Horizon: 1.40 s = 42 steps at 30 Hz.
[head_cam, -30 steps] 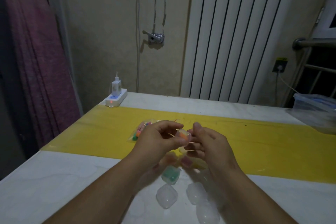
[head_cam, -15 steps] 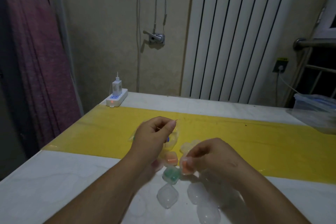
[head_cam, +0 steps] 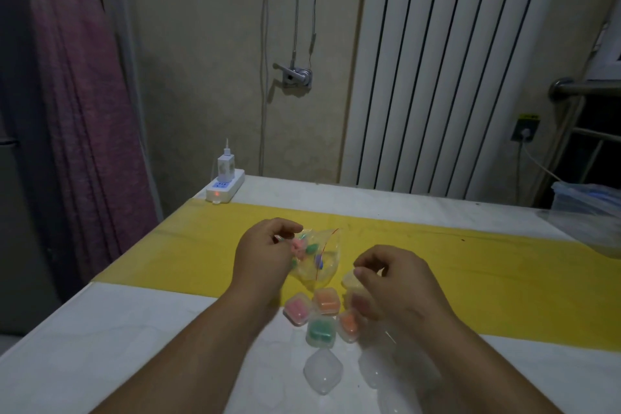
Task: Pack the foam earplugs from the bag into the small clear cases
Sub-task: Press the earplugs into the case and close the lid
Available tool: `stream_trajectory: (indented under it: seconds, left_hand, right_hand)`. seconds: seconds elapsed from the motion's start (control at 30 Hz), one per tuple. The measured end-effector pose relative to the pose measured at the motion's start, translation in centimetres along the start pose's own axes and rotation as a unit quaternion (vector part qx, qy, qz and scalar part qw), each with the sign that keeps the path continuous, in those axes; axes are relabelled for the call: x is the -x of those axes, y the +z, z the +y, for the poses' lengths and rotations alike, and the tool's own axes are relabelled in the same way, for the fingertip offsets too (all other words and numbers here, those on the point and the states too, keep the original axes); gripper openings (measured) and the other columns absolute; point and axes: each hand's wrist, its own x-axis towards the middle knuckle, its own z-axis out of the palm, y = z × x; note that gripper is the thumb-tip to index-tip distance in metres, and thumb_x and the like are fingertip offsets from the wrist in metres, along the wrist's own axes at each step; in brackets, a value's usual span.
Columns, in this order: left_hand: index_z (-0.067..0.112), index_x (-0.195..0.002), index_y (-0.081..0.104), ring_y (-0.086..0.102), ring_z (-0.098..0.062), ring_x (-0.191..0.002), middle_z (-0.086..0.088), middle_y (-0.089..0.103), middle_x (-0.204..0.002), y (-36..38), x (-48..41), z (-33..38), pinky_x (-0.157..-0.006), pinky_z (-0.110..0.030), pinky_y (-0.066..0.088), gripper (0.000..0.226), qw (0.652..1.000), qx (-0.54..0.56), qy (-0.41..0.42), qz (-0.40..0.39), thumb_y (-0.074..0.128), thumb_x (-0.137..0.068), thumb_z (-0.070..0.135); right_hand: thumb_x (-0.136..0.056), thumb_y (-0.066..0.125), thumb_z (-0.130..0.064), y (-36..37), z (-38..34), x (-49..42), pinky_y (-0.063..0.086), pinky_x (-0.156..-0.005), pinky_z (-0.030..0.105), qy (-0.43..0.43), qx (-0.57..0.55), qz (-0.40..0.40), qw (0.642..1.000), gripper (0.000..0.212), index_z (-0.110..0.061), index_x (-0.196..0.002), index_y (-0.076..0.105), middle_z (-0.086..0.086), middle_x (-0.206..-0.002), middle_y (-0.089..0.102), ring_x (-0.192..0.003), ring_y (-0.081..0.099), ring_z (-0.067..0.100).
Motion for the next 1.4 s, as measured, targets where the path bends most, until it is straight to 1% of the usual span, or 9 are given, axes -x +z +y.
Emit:
stream_trajectory:
  seconds: [0.23,0.33,0.5,0.67,0.77,0.9,1.07,1.17,1.4]
  left_hand:
    - [0.031,-0.083,0.072,0.062,-0.015,-0.088,0.008,0.067,-0.091,-1.0,-1.8,-1.6,-0.07,-0.035,0.056,0.037,0.98,-0.196,0.014,0.039,0.056,-0.082,-0.002]
    - [0.028,-0.094,0.074,0.055,-0.019,-0.1,0.005,0.066,-0.098,-1.0,-1.7,-1.7,-0.083,-0.039,0.054,0.037,0.96,-0.276,0.024,0.046,0.055,-0.082,-0.002]
    - [0.027,-0.108,0.069,0.048,-0.02,-0.105,0.003,0.064,-0.105,-0.9,-1.7,-2.1,-0.085,-0.037,0.05,0.035,0.933,-0.355,0.034,0.043,0.06,-0.082,0.005]
    - [0.021,-0.1,0.065,0.055,-0.02,-0.095,0.001,0.064,-0.099,-0.6,-1.6,-2.4,-0.082,-0.039,0.052,0.035,0.944,-0.327,0.026,0.032,0.053,-0.08,-0.004]
    - [0.021,-0.096,0.066,0.056,-0.021,-0.094,0.0,0.065,-0.099,-0.7,-1.6,-2.6,-0.081,-0.038,0.052,0.035,0.945,-0.325,0.027,0.031,0.051,-0.078,-0.006]
    - [0.022,-0.099,0.066,0.054,-0.021,-0.099,0.001,0.063,-0.101,-0.6,-1.6,-2.7,-0.084,-0.038,0.051,0.035,0.936,-0.349,0.033,0.027,0.054,-0.079,-0.004]
    - [0.021,-0.097,0.067,0.055,-0.021,-0.098,0.0,0.063,-0.101,-0.6,-1.7,-2.7,-0.083,-0.039,0.051,0.032,0.939,-0.342,0.024,0.028,0.056,-0.079,-0.004]
    - [0.021,-0.094,0.067,0.056,-0.021,-0.096,0.0,0.064,-0.099,-0.6,-1.6,-2.6,-0.081,-0.039,0.052,0.032,0.941,-0.338,0.021,0.031,0.056,-0.078,-0.004]
    - [0.021,-0.096,0.067,0.057,-0.021,-0.097,0.0,0.064,-0.1,-0.6,-1.5,-2.5,-0.083,-0.038,0.052,0.031,0.941,-0.336,0.018,0.035,0.057,-0.079,-0.003]
  right_hand:
    - [-0.093,0.059,-0.02,1.3,-0.9,-3.4,0.049,-0.082,0.026,0.006,0.055,-0.089,0.994,0.014,-0.025,-0.098,0.071,-0.005,-0.1,0.07,-0.094,0.063,0.014]
    - [-0.092,0.056,-0.012,2.7,-1.3,-4.6,0.049,-0.081,0.025,0.014,0.045,-0.102,0.994,0.021,-0.022,-0.099,0.073,-0.001,-0.101,0.071,-0.095,0.064,0.017]
    - [-0.079,0.06,-0.001,5.0,-2.8,-5.9,0.042,-0.072,0.021,-0.006,0.104,-0.106,0.989,0.026,-0.023,-0.085,0.073,-0.002,-0.099,0.069,-0.093,0.063,0.018]
    - [-0.077,0.06,-0.004,7.0,-3.5,-6.7,0.04,-0.061,0.018,-0.025,0.07,-0.095,0.993,0.031,-0.026,-0.055,0.062,-0.008,-0.073,0.062,-0.078,0.061,0.016]
    - [-0.08,0.06,-0.003,7.5,-3.6,-6.8,0.038,-0.068,0.021,-0.018,0.082,-0.111,0.99,0.034,-0.026,-0.055,0.054,-0.003,-0.079,0.061,-0.08,0.057,0.018]
    - [-0.088,0.059,-0.013,7.8,-3.7,-6.9,0.036,-0.067,0.021,-0.009,0.085,-0.083,0.993,0.035,-0.026,-0.057,0.049,-0.002,-0.079,0.058,-0.076,0.053,0.017]
    - [-0.087,0.054,-0.007,7.8,-3.5,-7.4,0.039,-0.069,0.022,0.026,0.097,-0.074,0.992,0.019,-0.015,-0.082,0.07,0.01,-0.094,0.071,-0.09,0.064,0.027]
    - [-0.086,0.053,-0.007,7.9,-3.4,-7.7,0.041,-0.071,0.022,0.023,0.116,-0.092,0.989,0.02,-0.016,-0.084,0.07,0.011,-0.099,0.072,-0.094,0.064,0.028]
    - [-0.093,0.052,-0.01,7.3,-2.9,-8.3,0.038,-0.072,0.021,0.039,0.096,-0.114,0.988,0.025,-0.009,-0.111,0.069,0.012,-0.114,0.068,-0.109,0.063,0.028]
